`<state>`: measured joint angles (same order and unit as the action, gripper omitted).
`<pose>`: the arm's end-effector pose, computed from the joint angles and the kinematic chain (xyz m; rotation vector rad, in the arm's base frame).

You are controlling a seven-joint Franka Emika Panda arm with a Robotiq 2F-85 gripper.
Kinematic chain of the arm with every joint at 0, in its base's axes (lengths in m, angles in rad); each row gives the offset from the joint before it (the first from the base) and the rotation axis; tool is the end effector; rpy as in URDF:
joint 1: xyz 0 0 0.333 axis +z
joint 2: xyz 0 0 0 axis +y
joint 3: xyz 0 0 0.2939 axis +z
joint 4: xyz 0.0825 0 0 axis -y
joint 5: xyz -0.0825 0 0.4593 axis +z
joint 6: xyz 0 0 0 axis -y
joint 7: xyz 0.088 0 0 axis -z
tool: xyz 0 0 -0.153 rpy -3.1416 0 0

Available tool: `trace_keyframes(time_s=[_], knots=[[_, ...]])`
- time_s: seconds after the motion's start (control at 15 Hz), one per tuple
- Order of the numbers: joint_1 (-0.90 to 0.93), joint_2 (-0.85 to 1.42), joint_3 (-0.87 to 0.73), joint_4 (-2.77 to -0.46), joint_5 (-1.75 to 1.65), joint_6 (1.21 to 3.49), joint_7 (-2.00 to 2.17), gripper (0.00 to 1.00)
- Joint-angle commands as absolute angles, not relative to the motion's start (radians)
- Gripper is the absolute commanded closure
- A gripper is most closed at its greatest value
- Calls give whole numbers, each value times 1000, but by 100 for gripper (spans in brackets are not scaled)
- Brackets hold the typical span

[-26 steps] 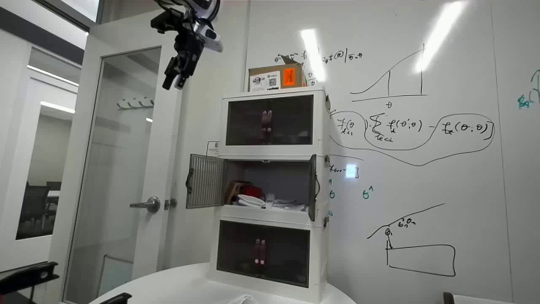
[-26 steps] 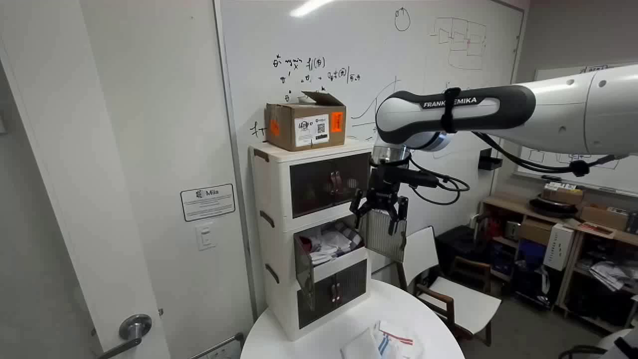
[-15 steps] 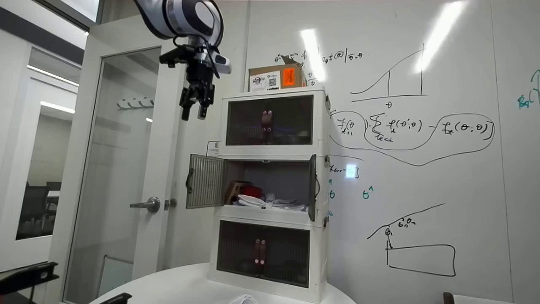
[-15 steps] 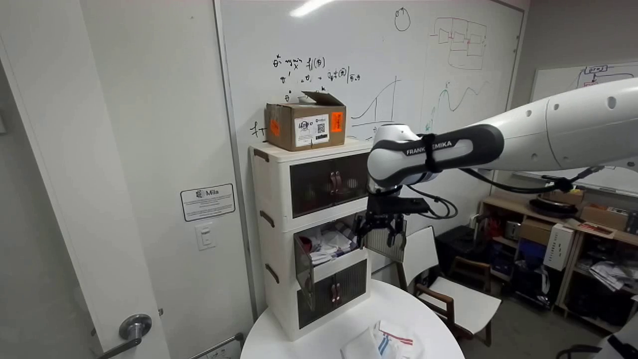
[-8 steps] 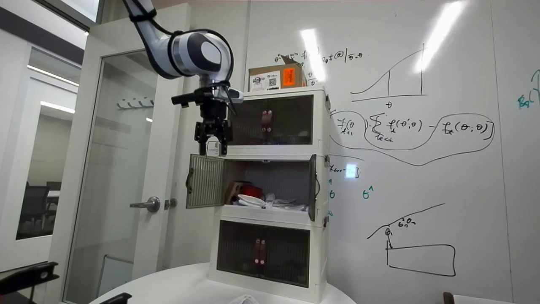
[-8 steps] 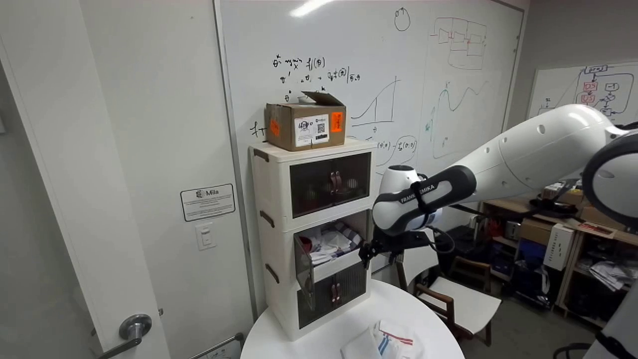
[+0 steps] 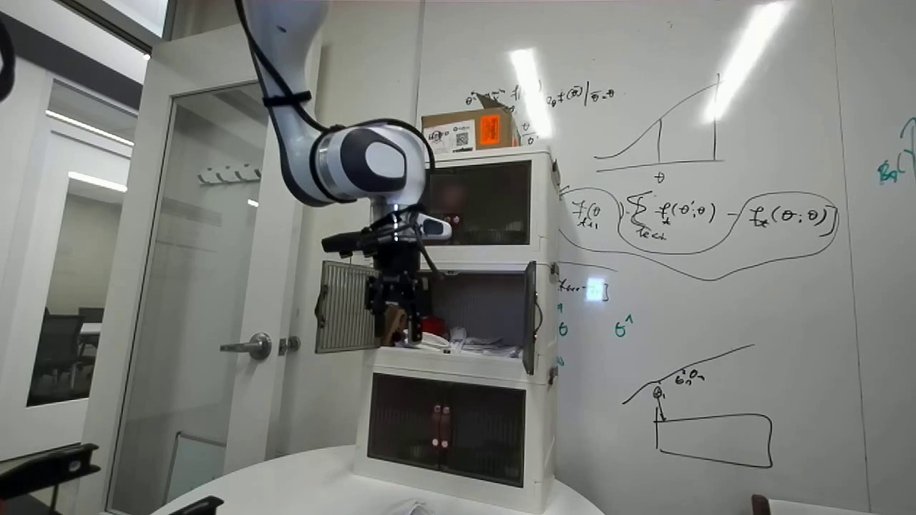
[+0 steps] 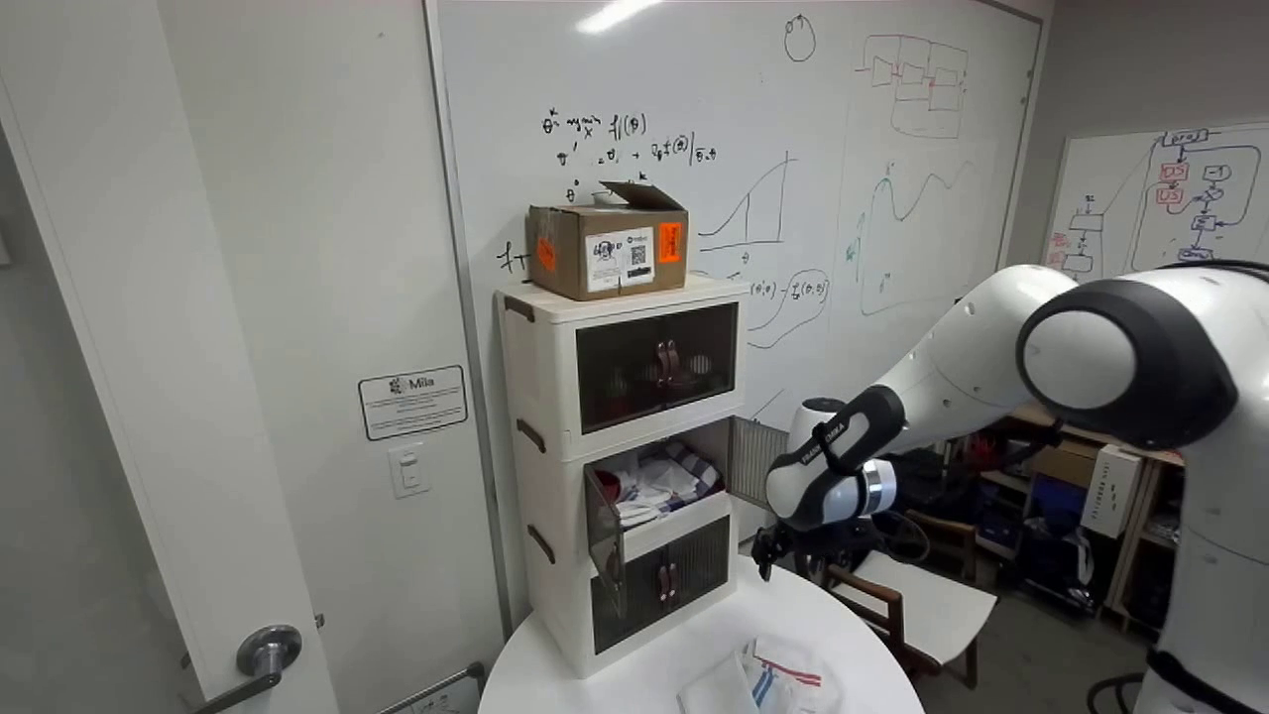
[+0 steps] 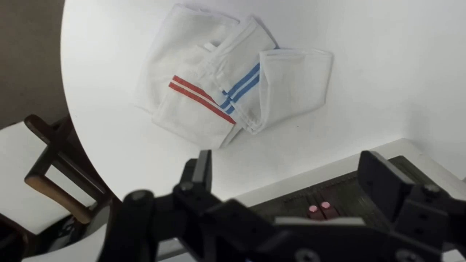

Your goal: Put one towel in the middle cabinet

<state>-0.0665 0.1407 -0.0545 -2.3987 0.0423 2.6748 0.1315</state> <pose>0.5547 -0.0690 0.1410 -3.0875 0.4476 -0.2119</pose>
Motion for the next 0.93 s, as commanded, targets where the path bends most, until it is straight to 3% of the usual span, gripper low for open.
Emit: trace_keyframes(time_s=[0.0, 0.47, 0.87], knots=[[-63, 173, -65, -2386, 50, 2674, 139, 0], [-13, 215, -113, -2377, -78, 2713, 232, 0], [83, 384, -151, -2349, -191, 2932, 390, 0]])
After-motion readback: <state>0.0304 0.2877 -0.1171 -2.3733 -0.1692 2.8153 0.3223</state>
